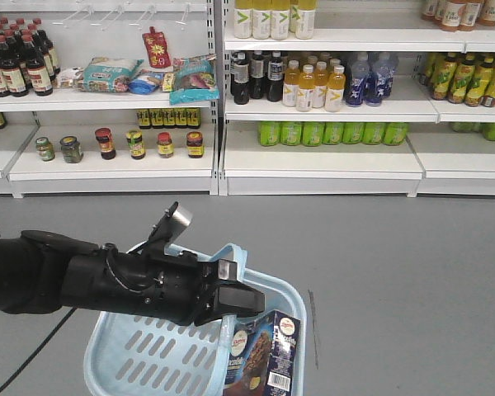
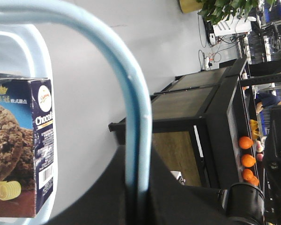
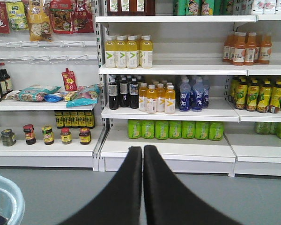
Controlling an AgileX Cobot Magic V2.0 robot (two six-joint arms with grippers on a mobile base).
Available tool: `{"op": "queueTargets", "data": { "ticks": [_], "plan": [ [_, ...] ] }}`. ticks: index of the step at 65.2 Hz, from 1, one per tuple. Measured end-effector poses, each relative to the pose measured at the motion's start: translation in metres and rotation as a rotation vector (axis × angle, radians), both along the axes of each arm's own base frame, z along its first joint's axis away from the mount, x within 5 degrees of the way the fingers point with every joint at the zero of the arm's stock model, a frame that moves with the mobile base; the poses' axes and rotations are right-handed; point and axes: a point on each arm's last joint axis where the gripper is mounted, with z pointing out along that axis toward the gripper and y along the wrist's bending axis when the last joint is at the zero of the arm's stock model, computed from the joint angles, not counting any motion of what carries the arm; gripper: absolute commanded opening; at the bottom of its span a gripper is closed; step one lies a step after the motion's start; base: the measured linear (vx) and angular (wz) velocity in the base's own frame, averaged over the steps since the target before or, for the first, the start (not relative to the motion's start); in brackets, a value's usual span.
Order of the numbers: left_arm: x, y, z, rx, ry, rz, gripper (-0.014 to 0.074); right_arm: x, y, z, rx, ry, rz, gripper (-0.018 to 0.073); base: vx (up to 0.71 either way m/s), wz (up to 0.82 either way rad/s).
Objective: Left arm holds basket, right arm returns cookies
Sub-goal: 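Turn the base along the shelves while holding the basket with the left gripper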
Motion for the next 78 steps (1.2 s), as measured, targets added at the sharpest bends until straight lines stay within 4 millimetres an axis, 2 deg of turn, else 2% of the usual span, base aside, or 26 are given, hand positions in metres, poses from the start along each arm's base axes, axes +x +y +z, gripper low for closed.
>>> {"op": "queueTargets", "data": {
  "ticks": [78],
  "plan": [
    [0.0011, 0.0008, -0.0007, 0.009, -0.003, 0.010, -0.0006, 0.0000, 0.0000, 0.0000, 0.000, 0.000, 0.000, -0.0008, 0.35, -0.04]
  ]
}}
